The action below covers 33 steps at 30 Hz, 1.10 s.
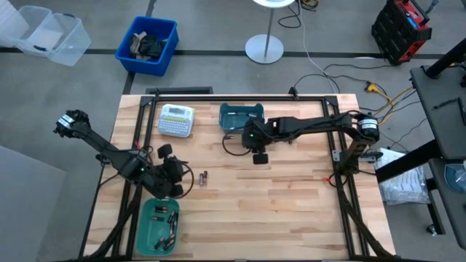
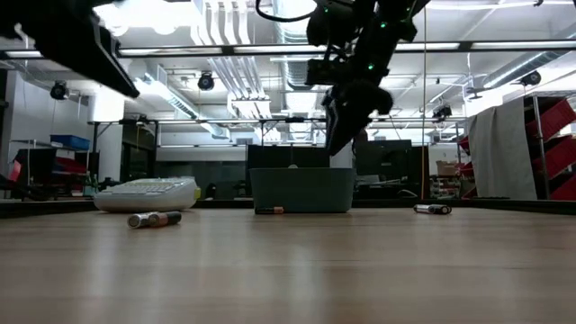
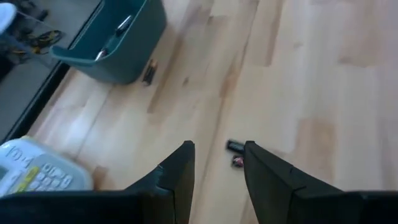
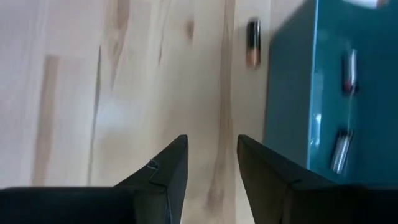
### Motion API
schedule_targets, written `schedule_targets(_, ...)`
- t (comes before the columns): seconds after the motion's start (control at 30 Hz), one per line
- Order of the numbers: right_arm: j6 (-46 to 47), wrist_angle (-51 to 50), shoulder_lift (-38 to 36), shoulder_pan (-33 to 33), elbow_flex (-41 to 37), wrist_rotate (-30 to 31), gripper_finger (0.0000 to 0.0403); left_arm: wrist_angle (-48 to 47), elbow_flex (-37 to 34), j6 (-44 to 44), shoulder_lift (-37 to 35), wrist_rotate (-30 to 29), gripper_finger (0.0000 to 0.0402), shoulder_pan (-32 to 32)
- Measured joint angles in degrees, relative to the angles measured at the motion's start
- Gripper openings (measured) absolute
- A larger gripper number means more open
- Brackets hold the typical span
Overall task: Sort batteries
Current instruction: Put the brown battery into the green bin
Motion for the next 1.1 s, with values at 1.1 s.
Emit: schedule_targets(1.1, 46.20, -12.48, -15.71, -6.05, -21.25, 7.94, 0.0096, 12.53, -1.01, 37.57, -0.96, 10.05, 0.0116, 16.72)
